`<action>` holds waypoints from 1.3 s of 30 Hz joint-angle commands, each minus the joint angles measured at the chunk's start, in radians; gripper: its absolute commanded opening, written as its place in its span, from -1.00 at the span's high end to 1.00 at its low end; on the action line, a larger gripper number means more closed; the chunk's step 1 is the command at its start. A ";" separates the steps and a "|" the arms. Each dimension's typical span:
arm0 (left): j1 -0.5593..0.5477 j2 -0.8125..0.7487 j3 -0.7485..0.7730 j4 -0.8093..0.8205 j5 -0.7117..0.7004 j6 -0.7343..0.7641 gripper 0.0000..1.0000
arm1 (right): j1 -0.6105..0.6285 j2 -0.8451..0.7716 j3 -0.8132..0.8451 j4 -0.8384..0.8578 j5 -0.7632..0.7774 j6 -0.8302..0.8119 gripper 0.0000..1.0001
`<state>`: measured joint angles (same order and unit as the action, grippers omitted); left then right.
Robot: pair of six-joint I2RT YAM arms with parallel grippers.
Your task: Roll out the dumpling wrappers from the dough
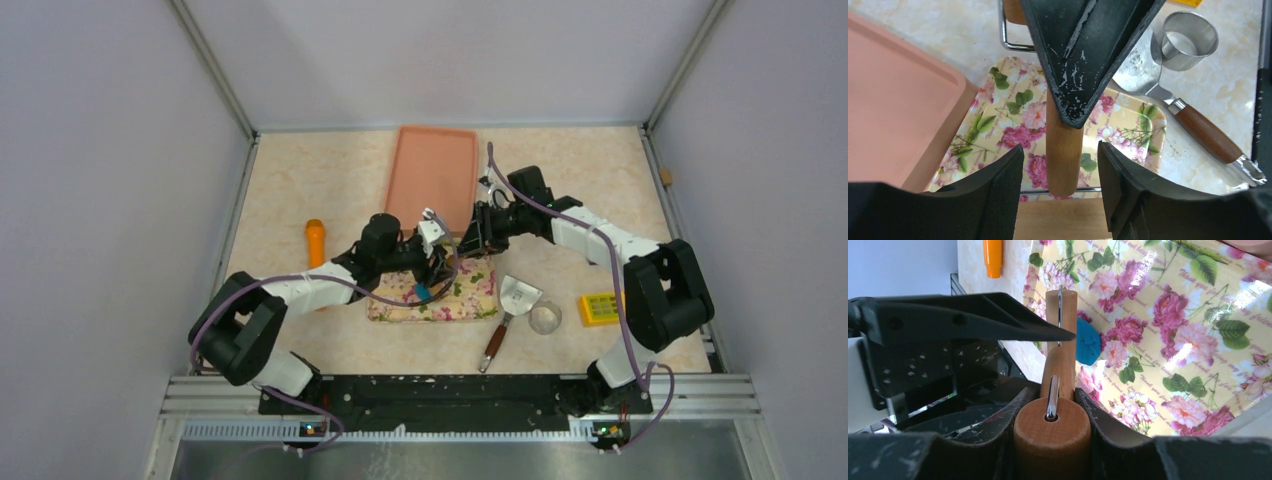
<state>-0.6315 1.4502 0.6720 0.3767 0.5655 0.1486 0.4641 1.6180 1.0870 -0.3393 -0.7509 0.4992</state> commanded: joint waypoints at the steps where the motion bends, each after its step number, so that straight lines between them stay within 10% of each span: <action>1: -0.013 0.048 0.003 0.114 0.011 0.045 -0.09 | 0.013 0.005 0.028 0.047 -0.026 0.004 1.00; 14: -0.024 0.054 -0.066 0.123 -0.050 0.071 1.00 | 0.064 0.001 0.064 -0.038 0.075 -0.069 1.00; 39: -0.035 0.096 -0.198 0.180 -0.168 0.019 1.00 | 0.177 0.085 -0.012 -0.030 0.293 -0.148 1.00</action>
<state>-0.6666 1.5394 0.5270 0.6411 0.4747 0.1951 0.5594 1.6394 1.1007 -0.3717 -0.5591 0.3954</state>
